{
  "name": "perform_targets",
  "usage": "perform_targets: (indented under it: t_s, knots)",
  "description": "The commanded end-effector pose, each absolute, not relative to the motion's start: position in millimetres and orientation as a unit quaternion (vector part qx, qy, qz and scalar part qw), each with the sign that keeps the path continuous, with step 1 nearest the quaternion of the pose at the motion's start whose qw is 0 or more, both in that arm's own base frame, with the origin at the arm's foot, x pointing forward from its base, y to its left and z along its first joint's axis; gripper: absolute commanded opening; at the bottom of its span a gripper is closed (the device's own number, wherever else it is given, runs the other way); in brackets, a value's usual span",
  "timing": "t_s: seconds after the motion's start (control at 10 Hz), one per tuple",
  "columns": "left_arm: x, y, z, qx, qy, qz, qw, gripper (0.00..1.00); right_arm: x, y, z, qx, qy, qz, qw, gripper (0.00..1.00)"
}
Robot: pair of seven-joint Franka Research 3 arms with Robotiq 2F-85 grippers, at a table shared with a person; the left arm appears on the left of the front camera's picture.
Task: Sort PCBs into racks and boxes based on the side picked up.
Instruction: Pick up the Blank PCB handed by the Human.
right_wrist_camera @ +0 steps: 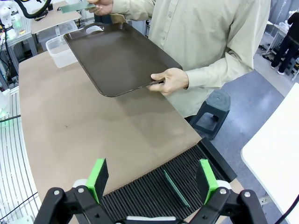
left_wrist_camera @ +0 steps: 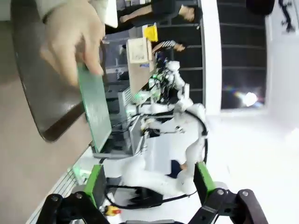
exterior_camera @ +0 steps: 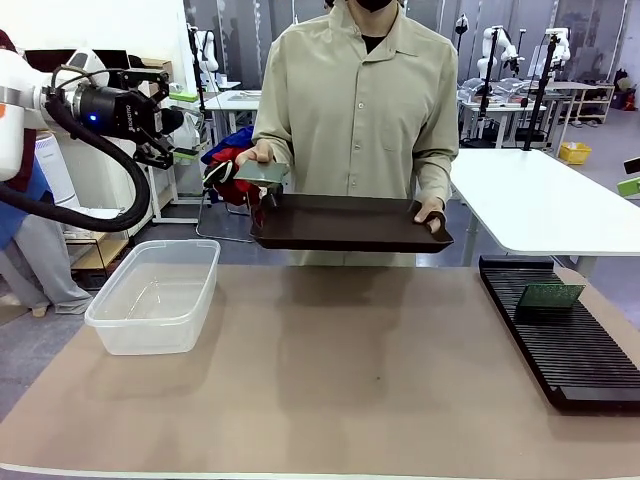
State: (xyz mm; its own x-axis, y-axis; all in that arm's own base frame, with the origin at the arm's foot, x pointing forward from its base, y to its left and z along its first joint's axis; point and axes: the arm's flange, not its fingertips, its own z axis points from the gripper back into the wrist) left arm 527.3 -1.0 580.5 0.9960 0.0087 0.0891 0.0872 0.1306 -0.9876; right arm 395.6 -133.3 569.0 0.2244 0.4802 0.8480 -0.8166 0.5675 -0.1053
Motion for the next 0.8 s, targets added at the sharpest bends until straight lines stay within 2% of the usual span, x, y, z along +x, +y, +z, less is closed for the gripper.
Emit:
perform_targets:
  t_s: [0.0,0.3,0.7]
  knots:
    - [539,-1,584,-0.664,-0.028,0.001,0.747,1.00,395,-133,569,0.189,-0.453,0.427,0.760,1.00]
    - [553,-3,572,-0.665,-0.031,-0.016,0.746,1.00,395,-133,569,0.189,-0.453,0.427,0.760,1.00]
    - [552,-7,568,-0.663,-0.010,0.009,0.748,1.00,395,-133,569,0.189,-0.453,0.427,0.760,1.00]
